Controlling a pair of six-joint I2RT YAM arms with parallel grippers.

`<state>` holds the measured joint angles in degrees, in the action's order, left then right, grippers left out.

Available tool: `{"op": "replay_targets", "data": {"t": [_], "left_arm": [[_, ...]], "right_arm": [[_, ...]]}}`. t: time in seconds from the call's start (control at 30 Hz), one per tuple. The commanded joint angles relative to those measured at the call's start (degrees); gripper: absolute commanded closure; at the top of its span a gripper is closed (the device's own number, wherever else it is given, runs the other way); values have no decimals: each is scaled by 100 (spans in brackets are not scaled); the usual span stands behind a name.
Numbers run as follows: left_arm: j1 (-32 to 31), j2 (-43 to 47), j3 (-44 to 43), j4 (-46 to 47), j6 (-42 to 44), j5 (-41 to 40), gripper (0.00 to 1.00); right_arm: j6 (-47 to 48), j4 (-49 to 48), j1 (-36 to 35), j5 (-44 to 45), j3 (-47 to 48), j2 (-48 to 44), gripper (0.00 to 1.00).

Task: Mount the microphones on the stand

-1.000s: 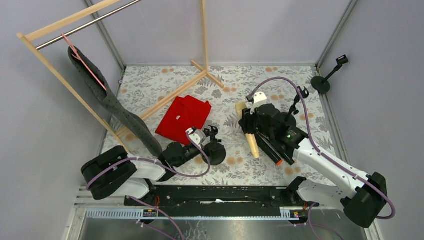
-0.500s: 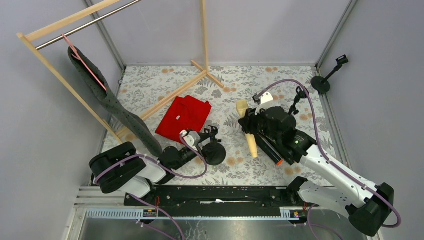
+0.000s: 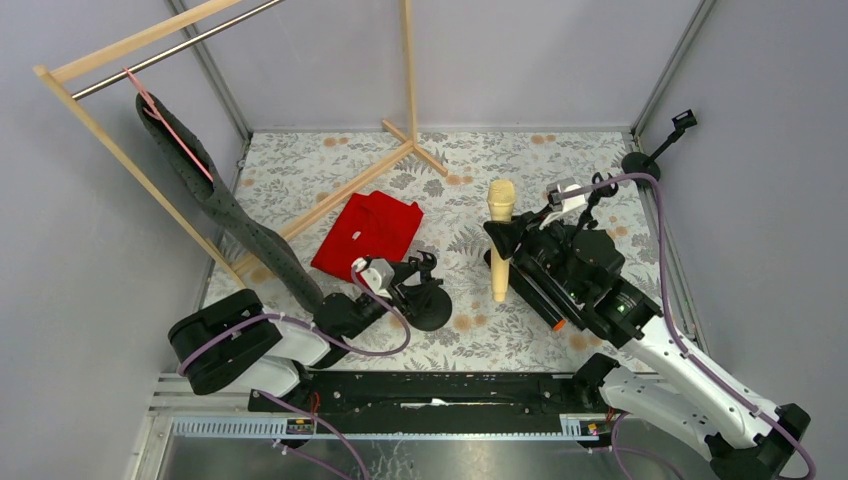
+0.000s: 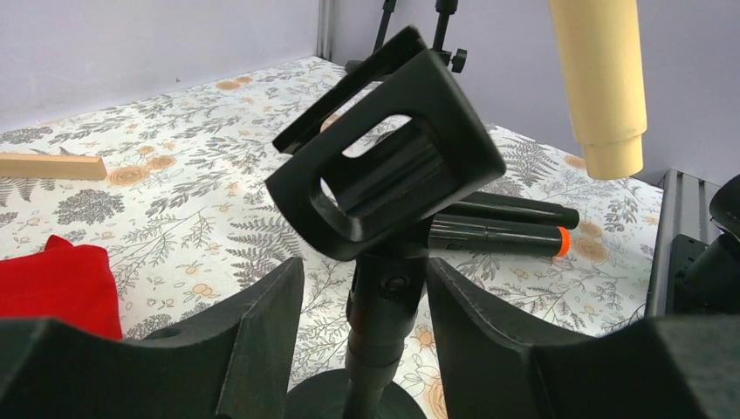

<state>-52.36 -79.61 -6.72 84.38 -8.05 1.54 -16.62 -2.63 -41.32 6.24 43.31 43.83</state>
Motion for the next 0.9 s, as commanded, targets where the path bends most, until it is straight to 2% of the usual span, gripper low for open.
{"op": "replay_targets", "data": {"t": [0.0,0.2,0.33,0.57,0.7,0.73,0.87], "left_arm": [[-21,-23,-240,747,-105,-47,43],[-18,-81,-444,747,-120,109,42],[-25,-136,-495,747,-109,102,46],[-15,-250,-527,741,-197,241,71],[-18,-315,-573,740,-304,381,97],[-23,-324,-590,740,-341,406,100],[-19,-324,-631,731,-454,718,100]], "right_arm": [[-11,-688,-43,-323,-80,-119,100],[-71,-823,-47,-284,-224,-235,100],[-61,-868,-45,-298,-304,-283,100],[-82,-895,-44,-306,-327,-344,100],[-19,-1258,-41,-462,-472,-418,100],[35,-1445,-43,-577,-552,-450,99],[549,-2827,-43,-1314,-1122,-624,92]]}}
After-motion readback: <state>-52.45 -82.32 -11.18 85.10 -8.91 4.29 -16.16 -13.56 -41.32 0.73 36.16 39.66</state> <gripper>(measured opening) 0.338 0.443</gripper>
